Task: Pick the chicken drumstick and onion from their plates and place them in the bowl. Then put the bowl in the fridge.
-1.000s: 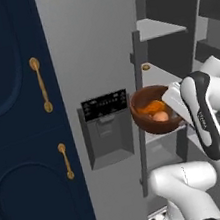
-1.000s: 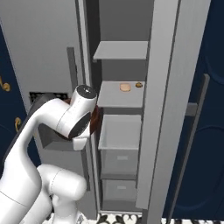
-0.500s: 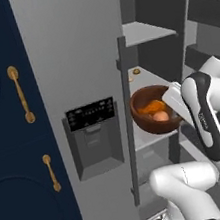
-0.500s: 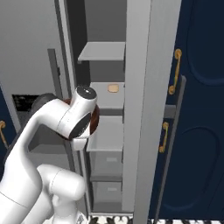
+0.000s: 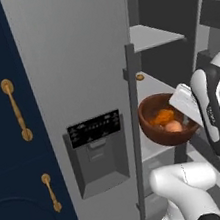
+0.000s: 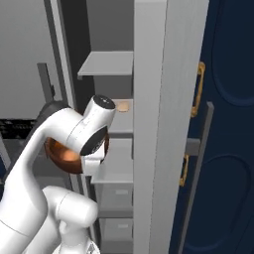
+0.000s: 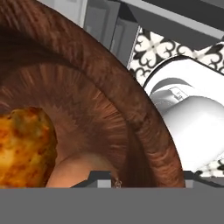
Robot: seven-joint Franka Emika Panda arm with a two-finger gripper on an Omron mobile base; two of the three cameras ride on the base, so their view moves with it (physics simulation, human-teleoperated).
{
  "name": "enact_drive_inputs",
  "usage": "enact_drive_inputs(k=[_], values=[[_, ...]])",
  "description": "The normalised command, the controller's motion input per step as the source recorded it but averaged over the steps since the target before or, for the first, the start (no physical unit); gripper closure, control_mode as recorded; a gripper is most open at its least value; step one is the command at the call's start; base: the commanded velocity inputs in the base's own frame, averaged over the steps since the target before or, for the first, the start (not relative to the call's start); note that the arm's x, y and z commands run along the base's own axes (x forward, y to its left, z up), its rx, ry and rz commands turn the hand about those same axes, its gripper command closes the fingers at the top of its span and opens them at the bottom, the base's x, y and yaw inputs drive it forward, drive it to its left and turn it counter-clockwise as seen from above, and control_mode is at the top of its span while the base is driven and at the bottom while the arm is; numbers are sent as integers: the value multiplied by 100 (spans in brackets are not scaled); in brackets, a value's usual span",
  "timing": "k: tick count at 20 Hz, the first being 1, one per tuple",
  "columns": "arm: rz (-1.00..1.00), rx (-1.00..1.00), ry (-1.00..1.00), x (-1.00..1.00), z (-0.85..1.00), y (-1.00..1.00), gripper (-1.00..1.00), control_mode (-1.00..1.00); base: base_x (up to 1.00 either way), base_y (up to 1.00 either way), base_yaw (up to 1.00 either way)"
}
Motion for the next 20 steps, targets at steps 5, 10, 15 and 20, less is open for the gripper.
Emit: enact_drive_inputs(k=[5, 10, 15, 20], values=[[0, 0, 0, 0, 0, 0, 100, 100, -25, -13, -6], [0, 0, 0, 0, 0, 0, 100, 100, -15, 1, -6], [-1, 0, 0, 0, 0, 0, 100, -100, 0, 7, -2], [-20, 0, -3, -33, 3, 0, 100, -100, 0, 0, 0]])
